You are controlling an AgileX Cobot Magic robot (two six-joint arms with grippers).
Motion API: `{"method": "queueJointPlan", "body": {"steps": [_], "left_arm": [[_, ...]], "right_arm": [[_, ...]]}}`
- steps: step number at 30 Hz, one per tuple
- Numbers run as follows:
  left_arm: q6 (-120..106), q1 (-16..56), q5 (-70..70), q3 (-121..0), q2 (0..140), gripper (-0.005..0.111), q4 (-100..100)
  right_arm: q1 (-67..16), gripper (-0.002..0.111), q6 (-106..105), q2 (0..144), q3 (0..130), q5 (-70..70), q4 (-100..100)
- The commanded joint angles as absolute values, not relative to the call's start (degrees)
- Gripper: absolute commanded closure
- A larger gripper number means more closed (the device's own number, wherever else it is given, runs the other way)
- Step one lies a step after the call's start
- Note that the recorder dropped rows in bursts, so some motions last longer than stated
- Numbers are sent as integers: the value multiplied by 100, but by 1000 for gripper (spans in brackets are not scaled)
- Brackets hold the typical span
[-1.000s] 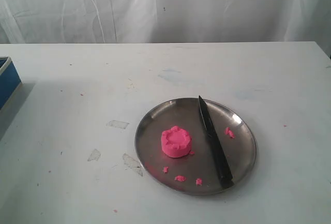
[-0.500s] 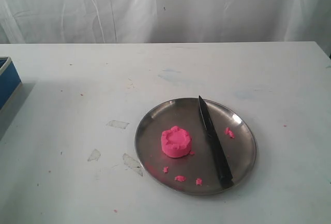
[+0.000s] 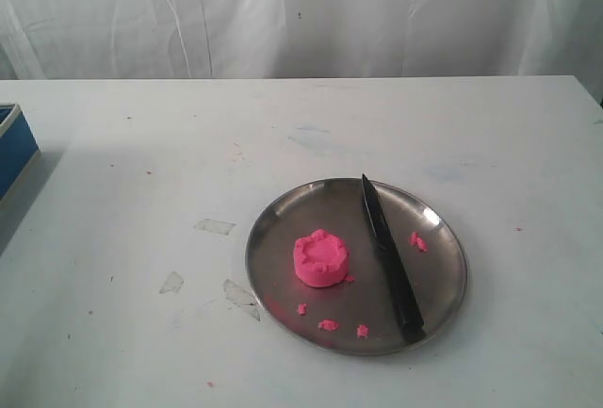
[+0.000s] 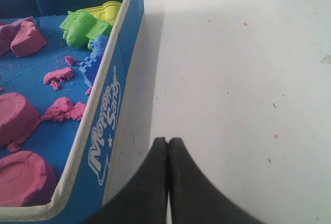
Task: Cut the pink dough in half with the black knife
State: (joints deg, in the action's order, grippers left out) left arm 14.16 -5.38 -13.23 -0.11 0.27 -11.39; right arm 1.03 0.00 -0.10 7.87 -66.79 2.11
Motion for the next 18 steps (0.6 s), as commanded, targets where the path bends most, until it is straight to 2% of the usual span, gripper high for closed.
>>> {"method": "queueJointPlan", "body": {"steps": [1,6,13,18], "left_arm": [[1408,-529,-1281,0,0,107,-1113],[1408,-529,-1281,0,0,107,-1113],[1408,-529,-1281,0,0,107,-1113],[1408,-529,-1281,0,0,107,-1113]], "right_arm": [[113,108,-141,0,1494,-6017,229],[113,108,-131,0,2070,-3497,229],[113,108,-84,0,2466,985,171],[113,108,488,101,2476,3093,171]]}}
